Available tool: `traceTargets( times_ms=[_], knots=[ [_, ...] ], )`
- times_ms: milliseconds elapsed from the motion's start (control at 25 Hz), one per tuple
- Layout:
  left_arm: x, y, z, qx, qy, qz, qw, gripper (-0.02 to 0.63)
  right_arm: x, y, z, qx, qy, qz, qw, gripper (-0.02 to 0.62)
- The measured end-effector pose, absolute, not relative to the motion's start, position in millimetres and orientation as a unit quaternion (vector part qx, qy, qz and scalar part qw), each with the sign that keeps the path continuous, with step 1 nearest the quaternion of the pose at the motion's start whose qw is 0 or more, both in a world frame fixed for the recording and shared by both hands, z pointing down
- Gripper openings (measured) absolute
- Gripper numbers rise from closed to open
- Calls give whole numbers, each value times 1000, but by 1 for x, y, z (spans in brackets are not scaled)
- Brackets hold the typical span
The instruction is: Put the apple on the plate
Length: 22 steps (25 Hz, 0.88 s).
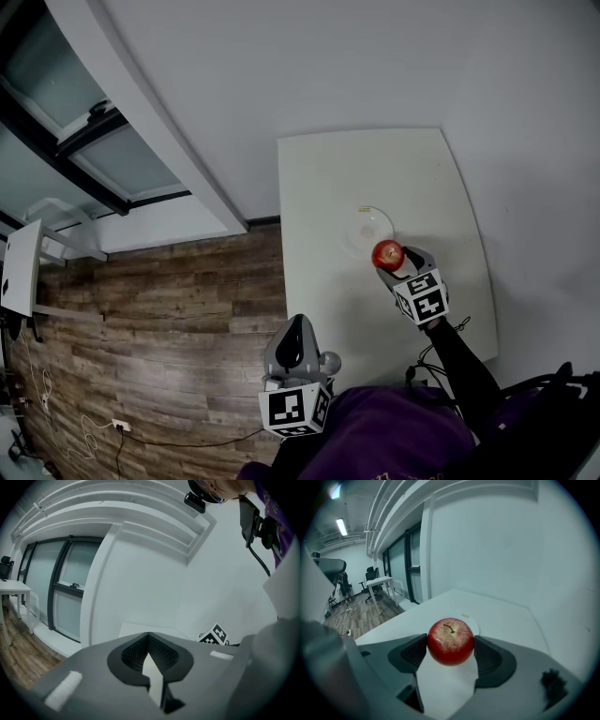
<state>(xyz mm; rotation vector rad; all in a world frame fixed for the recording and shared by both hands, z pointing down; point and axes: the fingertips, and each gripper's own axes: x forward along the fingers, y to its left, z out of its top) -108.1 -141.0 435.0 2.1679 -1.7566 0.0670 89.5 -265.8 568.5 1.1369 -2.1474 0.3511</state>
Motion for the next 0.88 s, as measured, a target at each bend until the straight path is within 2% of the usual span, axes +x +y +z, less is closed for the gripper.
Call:
traceTargets(
  times_ms=[880],
  knots=[
    [-112,-147,443,753,-632,44,179,6,73,-303,579,423,-832,128,335,327]
  ],
)
